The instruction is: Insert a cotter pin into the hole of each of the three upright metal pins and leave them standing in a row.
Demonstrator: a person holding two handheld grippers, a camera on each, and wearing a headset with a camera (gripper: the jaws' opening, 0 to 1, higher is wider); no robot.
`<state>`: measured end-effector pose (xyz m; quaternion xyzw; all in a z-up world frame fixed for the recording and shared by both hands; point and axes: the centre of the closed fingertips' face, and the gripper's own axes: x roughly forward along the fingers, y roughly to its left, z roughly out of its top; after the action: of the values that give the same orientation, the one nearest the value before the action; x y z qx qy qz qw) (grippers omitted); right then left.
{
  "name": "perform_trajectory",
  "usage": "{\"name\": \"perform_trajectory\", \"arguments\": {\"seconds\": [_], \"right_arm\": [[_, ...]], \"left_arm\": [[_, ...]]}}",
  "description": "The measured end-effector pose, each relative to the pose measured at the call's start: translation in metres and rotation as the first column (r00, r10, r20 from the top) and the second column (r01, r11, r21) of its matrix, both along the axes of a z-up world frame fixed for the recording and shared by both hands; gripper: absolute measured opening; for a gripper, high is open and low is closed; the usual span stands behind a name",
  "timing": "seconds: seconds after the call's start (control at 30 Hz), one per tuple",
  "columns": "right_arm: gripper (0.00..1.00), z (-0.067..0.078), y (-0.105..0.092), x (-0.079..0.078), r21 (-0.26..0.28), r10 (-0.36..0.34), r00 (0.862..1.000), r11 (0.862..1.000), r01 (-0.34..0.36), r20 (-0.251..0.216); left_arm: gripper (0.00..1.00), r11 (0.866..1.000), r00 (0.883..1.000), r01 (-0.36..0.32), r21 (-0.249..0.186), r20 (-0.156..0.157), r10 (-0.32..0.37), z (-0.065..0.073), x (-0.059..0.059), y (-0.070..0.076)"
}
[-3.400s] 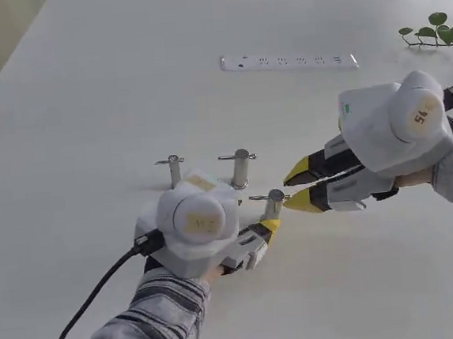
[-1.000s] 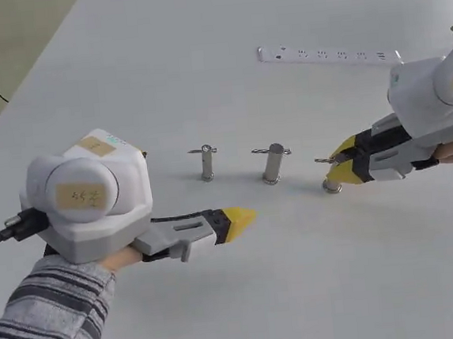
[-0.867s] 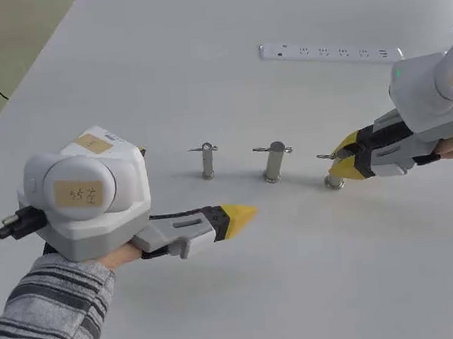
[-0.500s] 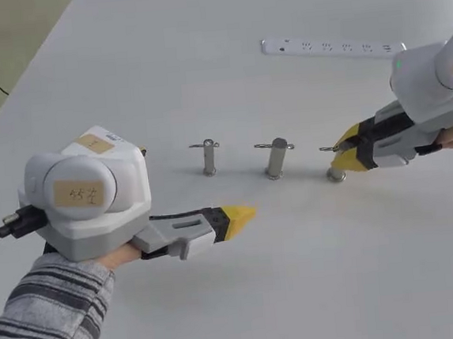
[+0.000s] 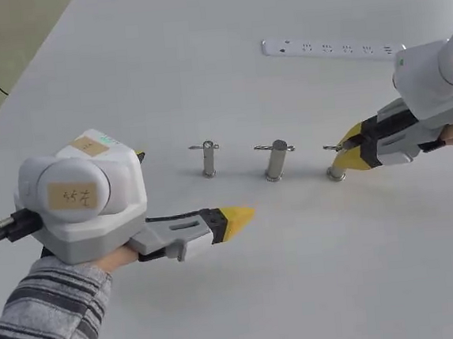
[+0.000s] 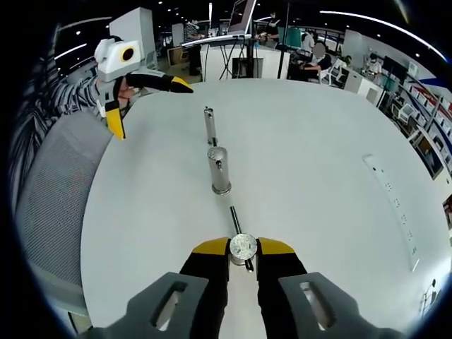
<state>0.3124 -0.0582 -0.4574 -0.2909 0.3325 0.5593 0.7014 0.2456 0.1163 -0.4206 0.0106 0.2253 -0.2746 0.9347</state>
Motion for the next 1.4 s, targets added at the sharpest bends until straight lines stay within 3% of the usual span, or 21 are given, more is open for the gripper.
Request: {"name": "perform_trajectory", "arguments": {"seconds": [0.3, 0.5, 0.7, 0.77, 0.83, 0.93, 1.13, 1.2, 1.3, 1.4], "right_arm": [[0.09, 0.000, 0.001, 0.000, 0.008, 0.021, 1.000, 1.000, -0.021, -0.002], [0.14, 0.009, 0.004, -0.002, 0.021, 0.022, 0.999, 1.000, -0.023, 0.028], [0.25, 0.018, 0.000, -0.004, 0.034, -0.057, 0.998, 0.998, 0.057, 0.025], [0.29, 0.020, -0.005, -0.004, 0.026, -0.126, 0.992, 0.992, 0.126, 0.005], [0.33, 0.027, -0.004, -0.002, 0.040, -0.121, 0.992, 0.992, 0.120, 0.037], [0.36, 0.038, -0.001, -0.006, 0.096, -0.174, 0.985, 0.980, 0.172, 0.018], [0.46, 0.046, -0.002, -0.018, 0.134, -0.238, 0.971, 0.962, 0.237, -0.014], [0.48, 0.050, -0.002, -0.023, 0.160, -0.273, 0.961, 0.948, 0.275, -0.036], [0.53, 0.058, -0.003, -0.030, 0.217, -0.338, 0.939, 0.913, 0.345, -0.068], [0.56, 0.064, -0.007, -0.035, 0.247, -0.383, 0.922, 0.890, 0.385, -0.055]], "left_arm": [[0.99, 1.000, 1.000, 0.000, 0.001, -0.011, 0.000, -0.002, -0.001, 0.000], [0.98, 1.000, 1.000, -0.005, -0.006, -0.018, 0.005, -0.003, -0.001, 0.001], [0.98, 1.000, 1.000, -0.008, -0.012, -0.015, 0.008, 0.000, -0.001, 0.001], [0.98, 1.000, 1.000, -0.007, -0.009, -0.011, 0.007, 0.001, -0.001, 0.001], [0.98, 1.000, 1.000, -0.011, -0.009, -0.010, 0.011, 0.003, -0.002, 0.001], [0.98, 1.000, 1.000, -0.017, -0.015, -0.005, 0.017, 0.007, -0.002, 0.002], [0.98, 1.000, 1.000, -0.022, -0.021, 0.005, 0.023, 0.015, -0.004, 0.001], [0.98, 0.999, 1.000, -0.024, -0.023, 0.003, 0.024, 0.017, -0.005, 0.001], [0.98, 0.999, 1.000, -0.023, -0.022, 0.004, 0.023, 0.018, -0.007, 0.001], [0.98, 1.000, 1.000, -0.021, -0.017, 0.001, 0.021, 0.018, -0.009, 0.001]]}}
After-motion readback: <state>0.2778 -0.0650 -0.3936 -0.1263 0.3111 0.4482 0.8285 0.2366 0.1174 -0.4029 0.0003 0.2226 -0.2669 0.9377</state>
